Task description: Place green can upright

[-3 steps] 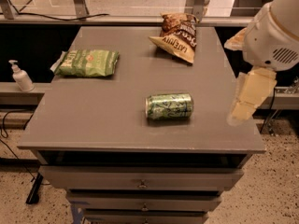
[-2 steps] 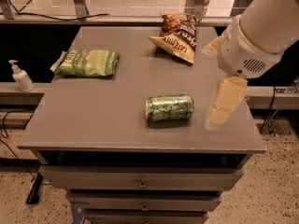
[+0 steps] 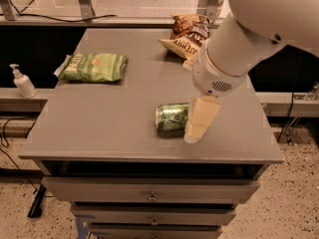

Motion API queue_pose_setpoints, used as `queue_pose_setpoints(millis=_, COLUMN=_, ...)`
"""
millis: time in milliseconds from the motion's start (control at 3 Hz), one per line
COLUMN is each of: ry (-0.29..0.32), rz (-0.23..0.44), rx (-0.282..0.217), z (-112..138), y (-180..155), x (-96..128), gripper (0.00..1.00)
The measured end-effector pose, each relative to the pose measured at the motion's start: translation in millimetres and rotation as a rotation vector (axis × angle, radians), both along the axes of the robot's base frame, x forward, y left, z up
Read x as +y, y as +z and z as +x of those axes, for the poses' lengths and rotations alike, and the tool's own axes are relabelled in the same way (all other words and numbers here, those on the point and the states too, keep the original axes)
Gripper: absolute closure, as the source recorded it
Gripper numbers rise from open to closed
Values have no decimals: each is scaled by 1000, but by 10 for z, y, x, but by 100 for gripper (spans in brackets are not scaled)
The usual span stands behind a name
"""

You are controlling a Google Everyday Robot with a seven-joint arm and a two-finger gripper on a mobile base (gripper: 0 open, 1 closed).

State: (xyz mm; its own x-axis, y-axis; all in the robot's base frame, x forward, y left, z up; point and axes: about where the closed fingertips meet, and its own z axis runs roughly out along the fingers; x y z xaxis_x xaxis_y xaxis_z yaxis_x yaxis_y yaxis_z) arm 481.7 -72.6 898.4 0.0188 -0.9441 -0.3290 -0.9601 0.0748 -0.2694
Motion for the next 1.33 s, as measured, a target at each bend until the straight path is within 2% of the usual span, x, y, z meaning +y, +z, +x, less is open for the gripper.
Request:
queue_pose_setpoints(millis=667, ry=26, rz=-32, rx=28, z=84, y=-497, x=218, gripper=0)
queue_pose_setpoints(millis=1000, ry=20, rz=-70, rx=38, z=105, y=-628, x=252, gripper=16)
queue_pose_setpoints(millis=1333, ry=9, rz=-114, rx=43, z=181, y=-647, x=307, gripper=40)
